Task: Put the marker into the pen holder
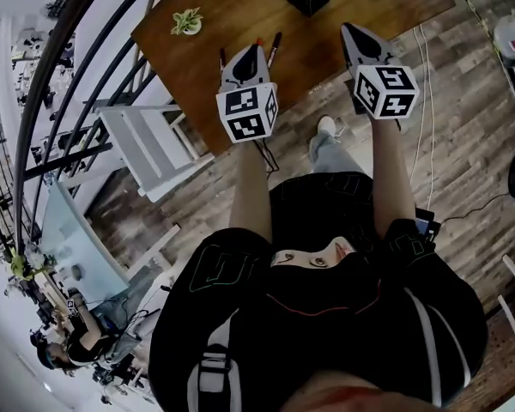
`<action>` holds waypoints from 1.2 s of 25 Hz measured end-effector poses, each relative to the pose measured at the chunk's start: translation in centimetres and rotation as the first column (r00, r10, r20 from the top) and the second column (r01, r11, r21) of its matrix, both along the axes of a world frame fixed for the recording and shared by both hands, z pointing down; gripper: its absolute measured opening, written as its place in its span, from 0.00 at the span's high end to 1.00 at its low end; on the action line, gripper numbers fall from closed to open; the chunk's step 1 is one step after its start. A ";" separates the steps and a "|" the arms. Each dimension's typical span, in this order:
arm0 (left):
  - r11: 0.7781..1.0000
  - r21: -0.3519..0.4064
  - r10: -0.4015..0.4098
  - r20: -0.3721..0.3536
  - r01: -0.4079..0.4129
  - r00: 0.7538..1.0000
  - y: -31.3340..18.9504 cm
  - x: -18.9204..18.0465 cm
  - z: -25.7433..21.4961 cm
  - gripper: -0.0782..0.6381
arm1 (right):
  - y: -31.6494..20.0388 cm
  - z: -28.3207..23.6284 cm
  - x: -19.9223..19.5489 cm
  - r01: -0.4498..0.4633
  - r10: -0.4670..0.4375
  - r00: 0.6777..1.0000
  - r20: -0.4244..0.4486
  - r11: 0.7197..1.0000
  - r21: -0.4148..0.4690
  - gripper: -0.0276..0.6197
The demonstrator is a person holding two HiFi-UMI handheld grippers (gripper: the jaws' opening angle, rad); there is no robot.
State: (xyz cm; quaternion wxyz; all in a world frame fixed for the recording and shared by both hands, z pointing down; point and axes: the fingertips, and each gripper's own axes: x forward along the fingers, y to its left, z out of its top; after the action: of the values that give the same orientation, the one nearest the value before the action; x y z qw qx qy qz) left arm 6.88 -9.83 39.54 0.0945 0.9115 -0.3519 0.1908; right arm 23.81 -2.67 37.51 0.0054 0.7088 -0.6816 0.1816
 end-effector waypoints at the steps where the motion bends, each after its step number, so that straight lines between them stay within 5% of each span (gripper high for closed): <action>1: 1.000 -0.008 -0.002 0.011 0.002 1.000 -0.3 0.3 0.4 0.88 | -0.6 0.3 0.2 0.013 -0.013 1.000 0.005 1.000 -0.007 0.96; 21: 0.997 -0.078 0.009 0.093 -0.001 0.996 -2.6 2.0 3.7 0.88 | -5.1 3.3 1.9 0.079 -0.076 0.994 0.074 0.996 -0.041 0.96; 30: 0.992 -0.105 -0.062 0.061 0.068 0.996 -5.7 0.9 4.8 0.88 | -8.5 3.4 -0.6 0.234 -0.233 0.972 0.009 0.971 -0.059 0.95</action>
State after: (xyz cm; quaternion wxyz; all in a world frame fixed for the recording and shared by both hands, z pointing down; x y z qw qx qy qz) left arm 7.80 -15.56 44.37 0.1392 0.8872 -0.3734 0.2326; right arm 23.24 -11.14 40.94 0.0474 0.6230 -0.7545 0.2008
